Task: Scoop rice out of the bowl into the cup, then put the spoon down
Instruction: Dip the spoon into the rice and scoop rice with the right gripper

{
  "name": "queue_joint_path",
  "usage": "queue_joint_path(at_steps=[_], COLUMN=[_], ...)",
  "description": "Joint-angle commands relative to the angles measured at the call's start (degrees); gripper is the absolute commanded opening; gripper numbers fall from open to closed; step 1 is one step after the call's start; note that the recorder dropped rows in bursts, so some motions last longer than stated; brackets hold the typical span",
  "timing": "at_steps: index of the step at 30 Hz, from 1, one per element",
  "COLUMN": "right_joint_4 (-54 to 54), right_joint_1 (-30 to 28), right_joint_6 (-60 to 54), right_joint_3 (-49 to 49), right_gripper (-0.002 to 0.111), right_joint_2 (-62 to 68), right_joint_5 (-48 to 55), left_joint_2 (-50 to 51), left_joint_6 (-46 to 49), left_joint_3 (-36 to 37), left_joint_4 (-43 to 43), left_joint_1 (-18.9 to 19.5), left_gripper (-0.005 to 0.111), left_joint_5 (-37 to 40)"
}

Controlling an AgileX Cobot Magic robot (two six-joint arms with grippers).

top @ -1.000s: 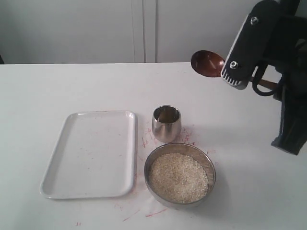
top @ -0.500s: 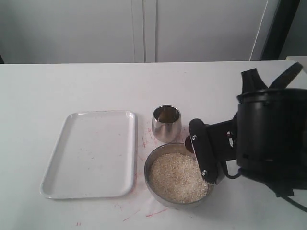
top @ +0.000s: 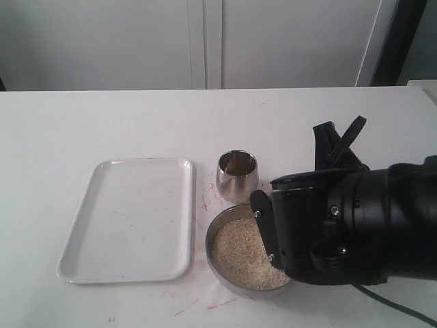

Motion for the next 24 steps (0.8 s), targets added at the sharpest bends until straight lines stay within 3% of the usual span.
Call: queue_joint_path(at_steps=[1,11,24], right_joint_4=[-0.6,-0.6,-1.3], right_joint_1=[0.2,3.5,3.4], right_joint_6=[2.1,4.5,5.7], right_joint_3=[0.3,0.2,-1.4], right_gripper=[0.0,0.0,0.0], right_joint_2=[1.1,2.7,6.1], right_joint_5=[0.2,0.2,0.2], left_joint_2=[-0.1,-0.1,-0.1], left_joint_6=[-0.1,-0.1,-0.1], left_joint_3=[-0.2,-0.2,-0.2], left_joint_4=[-0.4,-0.4,-0.4], left_joint_1=[-0.1,-0.1,-0.1], left_gripper=[0.014,0.014,0.014], left_joint_5=[-0.1,-0.1,-0.1])
